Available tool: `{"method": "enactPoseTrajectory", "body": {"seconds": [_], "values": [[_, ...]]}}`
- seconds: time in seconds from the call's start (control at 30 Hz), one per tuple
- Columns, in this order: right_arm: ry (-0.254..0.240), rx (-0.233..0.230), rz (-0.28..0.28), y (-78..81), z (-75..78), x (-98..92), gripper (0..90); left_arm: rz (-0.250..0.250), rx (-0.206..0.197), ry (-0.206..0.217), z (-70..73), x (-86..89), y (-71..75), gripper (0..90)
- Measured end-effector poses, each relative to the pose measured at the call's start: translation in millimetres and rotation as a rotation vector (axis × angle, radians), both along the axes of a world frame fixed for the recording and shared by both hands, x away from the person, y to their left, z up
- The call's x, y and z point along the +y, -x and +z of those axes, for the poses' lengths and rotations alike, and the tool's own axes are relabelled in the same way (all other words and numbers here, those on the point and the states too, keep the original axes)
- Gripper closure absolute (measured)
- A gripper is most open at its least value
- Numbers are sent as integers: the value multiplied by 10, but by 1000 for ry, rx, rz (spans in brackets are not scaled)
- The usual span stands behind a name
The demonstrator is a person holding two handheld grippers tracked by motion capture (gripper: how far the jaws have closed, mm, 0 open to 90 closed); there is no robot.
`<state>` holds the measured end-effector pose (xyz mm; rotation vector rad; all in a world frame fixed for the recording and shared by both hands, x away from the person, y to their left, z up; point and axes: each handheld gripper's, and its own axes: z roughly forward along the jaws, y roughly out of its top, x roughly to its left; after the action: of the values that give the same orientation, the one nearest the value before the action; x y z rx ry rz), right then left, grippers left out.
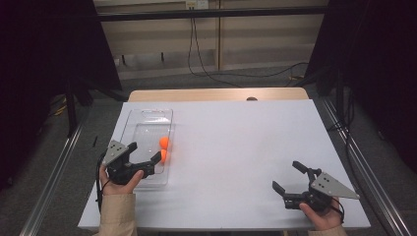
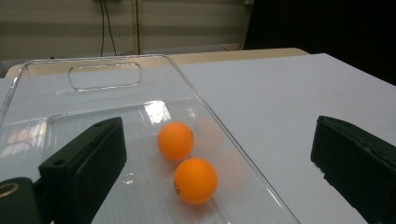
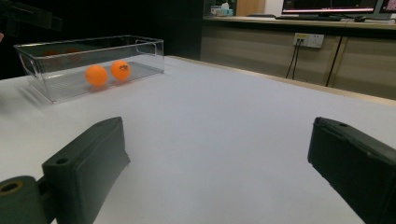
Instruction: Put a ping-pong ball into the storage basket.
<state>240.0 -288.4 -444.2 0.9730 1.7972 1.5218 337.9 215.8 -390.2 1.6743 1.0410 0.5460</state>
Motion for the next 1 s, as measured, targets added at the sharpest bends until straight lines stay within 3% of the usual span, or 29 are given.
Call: {"method": "enactPoseTrajectory", "body": {"seconds": [0.77,1.0], "values": [[-4,5,-3,6,-4,0,37,-32,-26,2,-99,33,172,33],[-5,4,-4,7,-5,-5,37,-38,-39,25,-144,60,235,34]]}}
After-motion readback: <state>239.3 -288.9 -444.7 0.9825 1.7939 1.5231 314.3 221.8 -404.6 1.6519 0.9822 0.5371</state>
